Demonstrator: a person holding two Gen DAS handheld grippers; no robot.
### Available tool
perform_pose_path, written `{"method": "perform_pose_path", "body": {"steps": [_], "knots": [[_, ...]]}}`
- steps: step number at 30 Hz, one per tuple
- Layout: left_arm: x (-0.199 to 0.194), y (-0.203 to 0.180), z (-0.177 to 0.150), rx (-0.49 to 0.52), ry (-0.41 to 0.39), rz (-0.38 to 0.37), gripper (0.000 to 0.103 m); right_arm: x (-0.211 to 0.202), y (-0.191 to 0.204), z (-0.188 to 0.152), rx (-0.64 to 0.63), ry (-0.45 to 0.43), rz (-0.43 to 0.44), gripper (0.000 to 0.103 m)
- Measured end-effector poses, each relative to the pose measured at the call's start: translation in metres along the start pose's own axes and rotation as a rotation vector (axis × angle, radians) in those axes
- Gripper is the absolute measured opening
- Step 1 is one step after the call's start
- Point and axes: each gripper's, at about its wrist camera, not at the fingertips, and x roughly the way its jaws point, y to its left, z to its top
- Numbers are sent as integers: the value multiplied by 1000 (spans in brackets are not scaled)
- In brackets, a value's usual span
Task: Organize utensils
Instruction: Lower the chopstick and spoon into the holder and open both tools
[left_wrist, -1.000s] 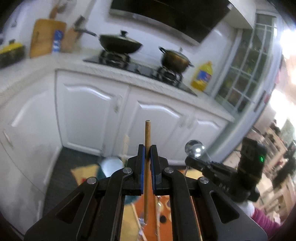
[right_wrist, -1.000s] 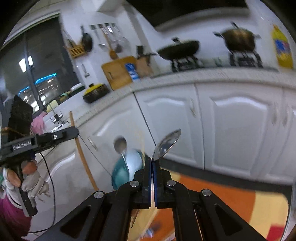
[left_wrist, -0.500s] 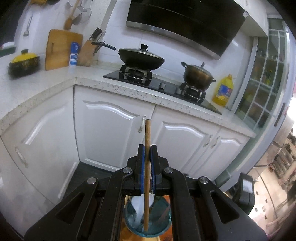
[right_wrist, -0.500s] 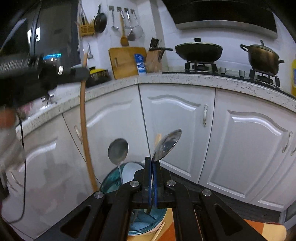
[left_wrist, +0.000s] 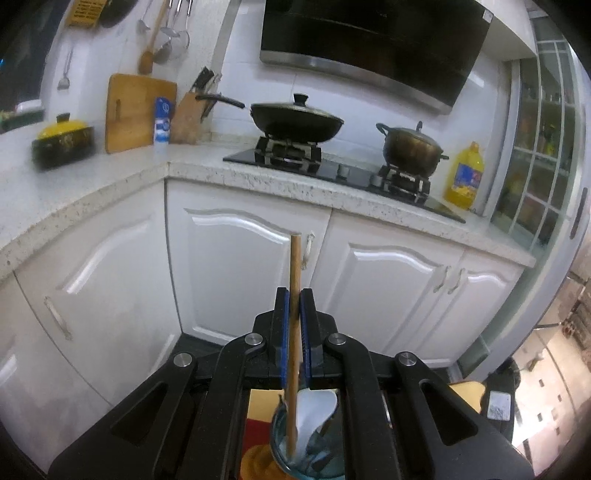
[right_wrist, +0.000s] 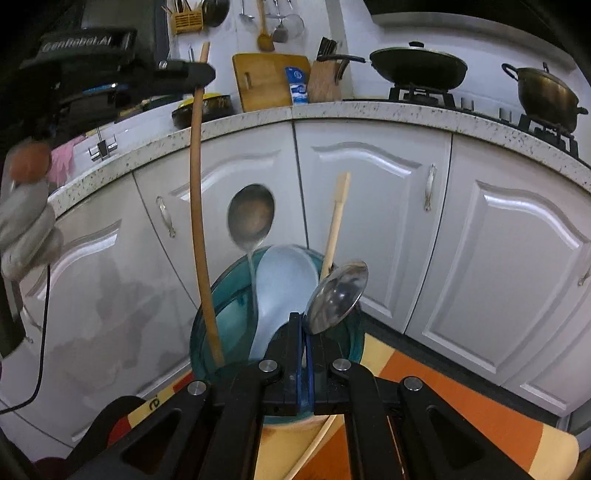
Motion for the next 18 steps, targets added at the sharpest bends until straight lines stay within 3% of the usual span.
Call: {"method": "perform_pose_path", "body": {"steps": [6, 9, 11, 14, 16, 18], "knots": [[10, -4, -13, 5, 46, -14, 4, -2, 0, -4, 3, 31, 29, 1], [14, -6, -25, 3, 83, -18, 4, -1, 1, -4, -7, 69, 23, 10], [18, -8, -31, 1, 114, -20, 4, -6, 0, -5, 0, 63, 35, 29], [23, -10, -41, -6, 160, -16, 5, -16, -6, -5, 26, 45, 44, 31], [24, -11, -47, -10, 178, -13, 12, -24, -12, -5, 55, 33, 47, 31], [23, -12, -53, -22, 194, -17, 36, -33, -18, -7, 82, 22, 47, 31]]}}
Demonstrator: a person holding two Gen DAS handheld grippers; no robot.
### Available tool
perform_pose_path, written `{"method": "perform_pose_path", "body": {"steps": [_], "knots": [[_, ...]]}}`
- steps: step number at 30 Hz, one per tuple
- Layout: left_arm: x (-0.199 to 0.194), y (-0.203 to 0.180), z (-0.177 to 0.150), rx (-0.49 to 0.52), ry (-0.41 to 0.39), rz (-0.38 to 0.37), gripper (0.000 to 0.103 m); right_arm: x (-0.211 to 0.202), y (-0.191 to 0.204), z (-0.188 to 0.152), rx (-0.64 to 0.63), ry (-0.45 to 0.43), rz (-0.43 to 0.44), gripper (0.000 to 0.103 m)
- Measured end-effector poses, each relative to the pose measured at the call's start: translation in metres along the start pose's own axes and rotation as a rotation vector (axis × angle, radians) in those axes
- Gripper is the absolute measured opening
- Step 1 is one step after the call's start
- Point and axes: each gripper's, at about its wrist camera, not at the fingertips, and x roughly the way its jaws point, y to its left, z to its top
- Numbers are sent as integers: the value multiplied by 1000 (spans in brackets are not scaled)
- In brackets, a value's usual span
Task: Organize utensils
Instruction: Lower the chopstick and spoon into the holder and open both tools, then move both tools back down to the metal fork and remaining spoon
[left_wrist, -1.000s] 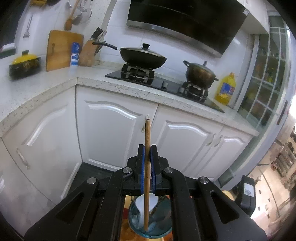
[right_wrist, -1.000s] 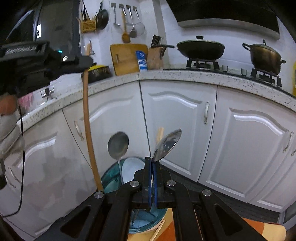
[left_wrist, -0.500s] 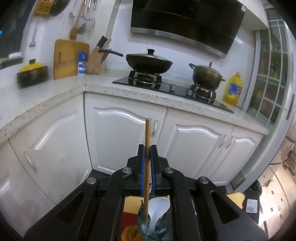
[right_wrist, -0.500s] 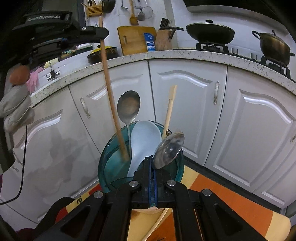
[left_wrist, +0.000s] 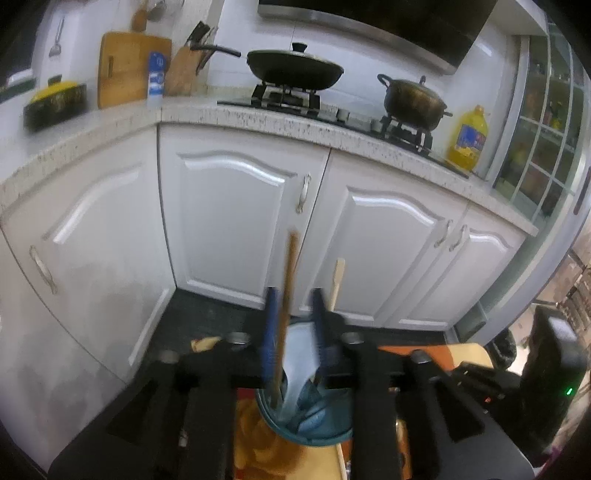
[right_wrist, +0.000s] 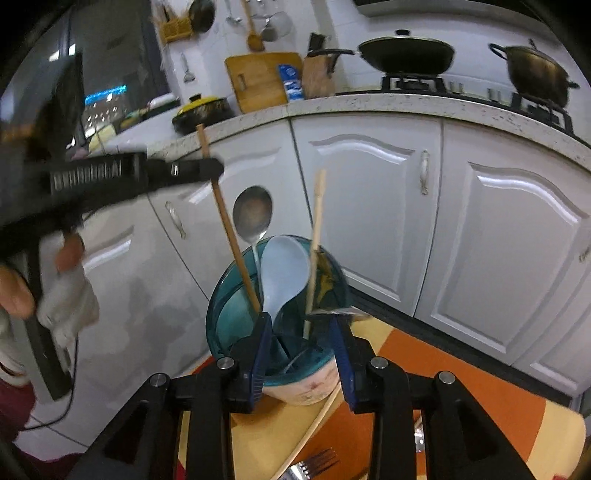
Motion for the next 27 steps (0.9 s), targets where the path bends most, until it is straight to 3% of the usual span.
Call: {"method": "perform_pose_path", "body": {"steps": [2, 18, 27], "knots": [[-2, -2, -6, -7, 4, -1, 43, -7, -4, -2, 16, -5, -10, 32], [-27, -41, -48, 59, 27, 112, 43, -60, -16, -24, 103, -51, -72, 37], [-35, -75, -75, 123, 41, 115, 43, -89, -25, -48, 140, -48, -123, 40]]}}
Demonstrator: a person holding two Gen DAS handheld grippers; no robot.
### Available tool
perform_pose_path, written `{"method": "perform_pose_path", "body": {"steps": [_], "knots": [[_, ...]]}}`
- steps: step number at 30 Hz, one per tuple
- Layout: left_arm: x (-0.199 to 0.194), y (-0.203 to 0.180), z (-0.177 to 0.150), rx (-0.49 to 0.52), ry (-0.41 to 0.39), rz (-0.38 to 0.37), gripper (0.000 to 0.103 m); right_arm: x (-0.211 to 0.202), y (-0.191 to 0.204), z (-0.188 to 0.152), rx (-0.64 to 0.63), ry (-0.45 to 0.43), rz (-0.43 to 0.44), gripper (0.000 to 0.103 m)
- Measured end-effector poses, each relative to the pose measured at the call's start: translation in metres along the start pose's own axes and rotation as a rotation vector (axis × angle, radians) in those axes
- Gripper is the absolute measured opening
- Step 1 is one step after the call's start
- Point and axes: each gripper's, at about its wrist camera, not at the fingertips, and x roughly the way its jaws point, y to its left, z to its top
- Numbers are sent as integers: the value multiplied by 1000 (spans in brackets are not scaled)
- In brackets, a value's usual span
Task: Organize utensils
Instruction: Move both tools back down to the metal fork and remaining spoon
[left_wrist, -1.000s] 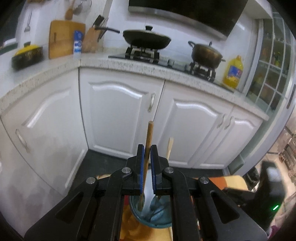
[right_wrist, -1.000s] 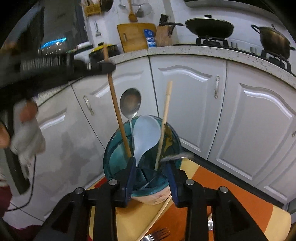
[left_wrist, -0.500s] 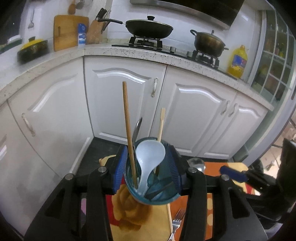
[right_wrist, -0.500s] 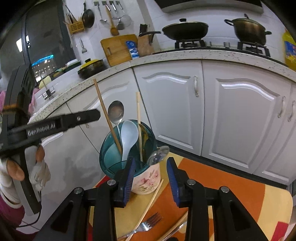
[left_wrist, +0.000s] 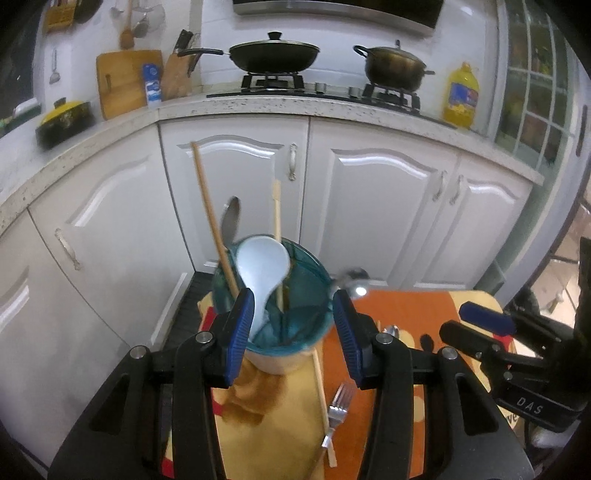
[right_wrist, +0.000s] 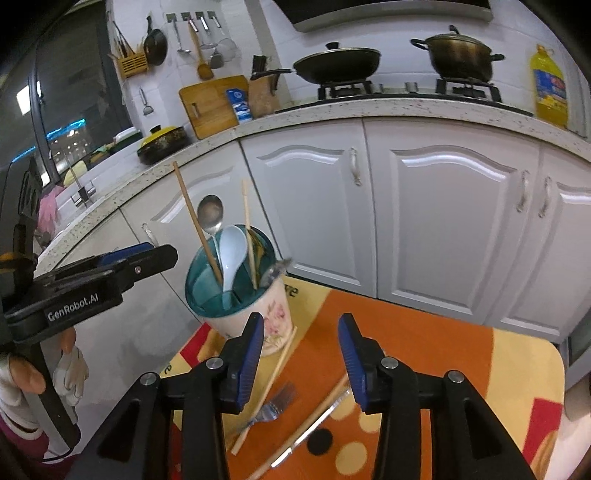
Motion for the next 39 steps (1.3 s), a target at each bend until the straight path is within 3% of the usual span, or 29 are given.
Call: {"method": "perform_pose_path", "body": {"steps": [13, 18, 25, 29, 33, 39], "knots": [[2, -45, -21, 90, 38, -40, 43, -31, -32, -31, 59, 14, -64, 42], [11, -43, -28, 74, 95, -114, 43, -26, -49, -47, 94, 56, -88, 42], [34, -26, -58, 53, 224, -208, 43, 20, -73, -72, 170, 182, -78, 42], [47, -13, -75, 35, 282, -195, 43, 53, -73, -75, 174, 225, -56, 42], [57, -4, -85, 22, 324, -194, 43, 81, -78, -67, 151, 229, -79, 42], [74, 2, -99, -4, 386, -255, 43, 117, -98, -54, 163, 228, -31, 42]]}}
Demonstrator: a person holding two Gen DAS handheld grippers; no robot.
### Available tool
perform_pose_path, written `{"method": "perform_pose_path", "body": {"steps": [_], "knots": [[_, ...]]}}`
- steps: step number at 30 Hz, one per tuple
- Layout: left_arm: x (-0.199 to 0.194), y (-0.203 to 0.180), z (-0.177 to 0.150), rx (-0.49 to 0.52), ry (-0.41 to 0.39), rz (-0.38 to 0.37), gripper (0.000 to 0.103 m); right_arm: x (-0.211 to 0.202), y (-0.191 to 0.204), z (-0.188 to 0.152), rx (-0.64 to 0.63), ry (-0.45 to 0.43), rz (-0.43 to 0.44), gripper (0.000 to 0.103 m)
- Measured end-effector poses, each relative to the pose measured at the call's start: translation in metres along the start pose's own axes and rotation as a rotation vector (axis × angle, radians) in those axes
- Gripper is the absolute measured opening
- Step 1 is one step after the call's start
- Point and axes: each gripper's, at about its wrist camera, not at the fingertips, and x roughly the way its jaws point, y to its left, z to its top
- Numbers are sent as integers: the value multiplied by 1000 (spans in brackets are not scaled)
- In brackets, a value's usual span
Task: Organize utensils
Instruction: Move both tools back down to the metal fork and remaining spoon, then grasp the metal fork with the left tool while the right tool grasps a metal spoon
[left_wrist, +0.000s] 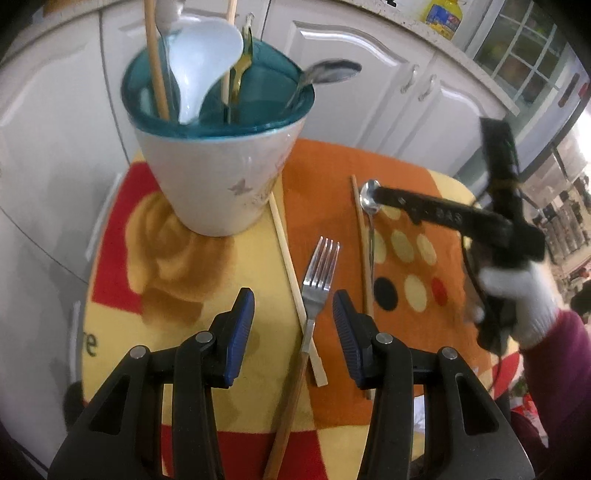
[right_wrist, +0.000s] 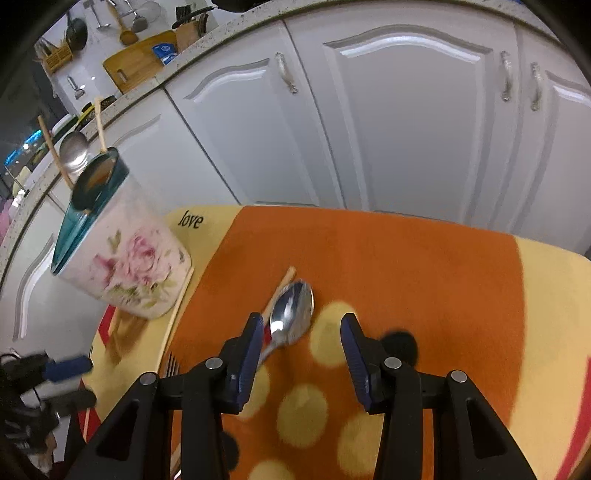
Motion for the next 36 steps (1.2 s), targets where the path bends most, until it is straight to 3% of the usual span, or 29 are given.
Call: {"method": "perform_pose_path", "body": {"steps": [3, 7, 10, 15, 20, 22, 23, 26, 31, 32, 36], "knots": [[11, -2, 7, 6, 22, -39, 43, 12, -6, 6, 4, 5, 45, 37], [26, -10, 15, 36, 28, -52, 43, 19, -12, 10, 2, 8, 97, 10], [37, -16, 20, 61, 24, -58, 43, 18, -14, 7, -10, 15, 121, 5], [60, -26, 21, 89, 48, -22, 43, 2, -17, -4, -5, 7, 146, 4], [69, -24, 17, 62, 29, -41, 42, -23, -24, -16, 10, -10, 172, 4], [71, -27, 17, 64, 30, -59, 35, -31, -26, -20, 7, -8, 176, 4], [75, -29, 16, 62, 56, -68, 23, -35, -28, -21, 8, -7, 178, 4], [77, -39, 10, 70, 55, -30, 22, -47, -32, -26, 5, -16, 166, 4], [77, -65, 3, 105, 102, -119, 18, -61, -39, -31, 19, -24, 163, 4], [75, -70, 2, 123, 93, -107, 13, -63, -40, -33, 17, -23, 165, 4], [72, -73, 8, 169, 100, -96, 13, -66, -41, -40, 11, -10, 165, 4]]}}
